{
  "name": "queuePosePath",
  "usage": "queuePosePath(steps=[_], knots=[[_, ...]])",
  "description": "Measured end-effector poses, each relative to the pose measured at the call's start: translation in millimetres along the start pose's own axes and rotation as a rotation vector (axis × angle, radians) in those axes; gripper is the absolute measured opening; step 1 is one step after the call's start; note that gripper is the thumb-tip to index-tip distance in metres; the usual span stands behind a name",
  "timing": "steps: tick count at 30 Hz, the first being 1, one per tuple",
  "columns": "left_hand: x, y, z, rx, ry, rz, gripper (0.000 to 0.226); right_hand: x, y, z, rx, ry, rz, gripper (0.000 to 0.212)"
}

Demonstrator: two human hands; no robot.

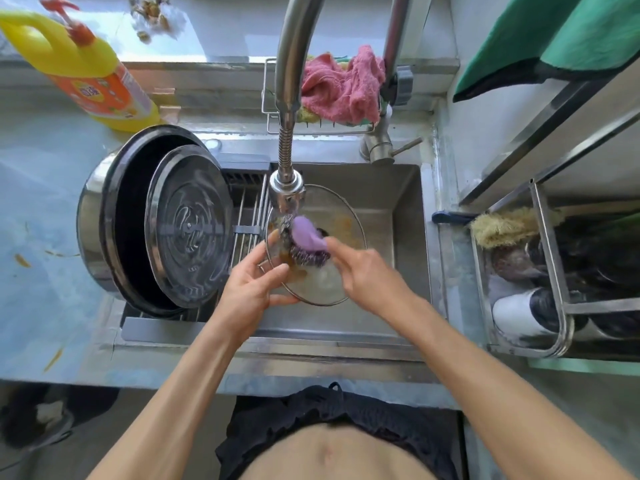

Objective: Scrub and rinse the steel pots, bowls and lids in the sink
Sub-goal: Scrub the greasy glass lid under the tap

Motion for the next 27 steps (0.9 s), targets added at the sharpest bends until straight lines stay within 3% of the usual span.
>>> queuePosePath(steps=[2,5,9,12,14,18,21,25,27], knots=[[-1,1,-4,-0.005,0.012,-0.02,0.059,17,-20,-22,-0.049,0.114,-0.073,0.048],[1,-2,-4,-0.026,0.016,-0.081,0.054,12,-18,-43,-0.25,0.291,-0.042,0.047],[4,3,-3,0.001,0.009,-0.043,0.049,-12,18,16,-0.121,0.055,0.074,0.041],[-1,6,1,-0.025,-0.003,-0.001,0.054,11,-16,-15,-0.154,0.172,-0.066,0.057],[-3,5,5,-0.023,-0.012,-0.022,0.057,11,-25,-35,-0.223,0.296,-0.061,0.062],[-1,6,10,0.007,-0.01,-0.032,0.05,-12,14,23,-0.184,0.058,0.034,0.059],[-4,12,13,-0.015,-0.049,0.005,0.05,10,-14,0,-0.157,0.13,-0.127,0.063],[-7,12,14,0.004,-0.055,0.007,0.048,3,5,26,-0.22,-0.011,-0.046,0.059],[-6,8,14,-0.009,-0.057,-0.009,0.047,11,-4,7,-0.211,0.056,-0.098,0.057]])
Point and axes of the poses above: each hand's wrist, its own x-axis towards the middle knuckle, its own y-axis out of the palm, z = x × y, the point moved 10 cm from there along x, towards the middle knuckle, and after that the axes turned 7 degrees about y, right-handed, at the moved point
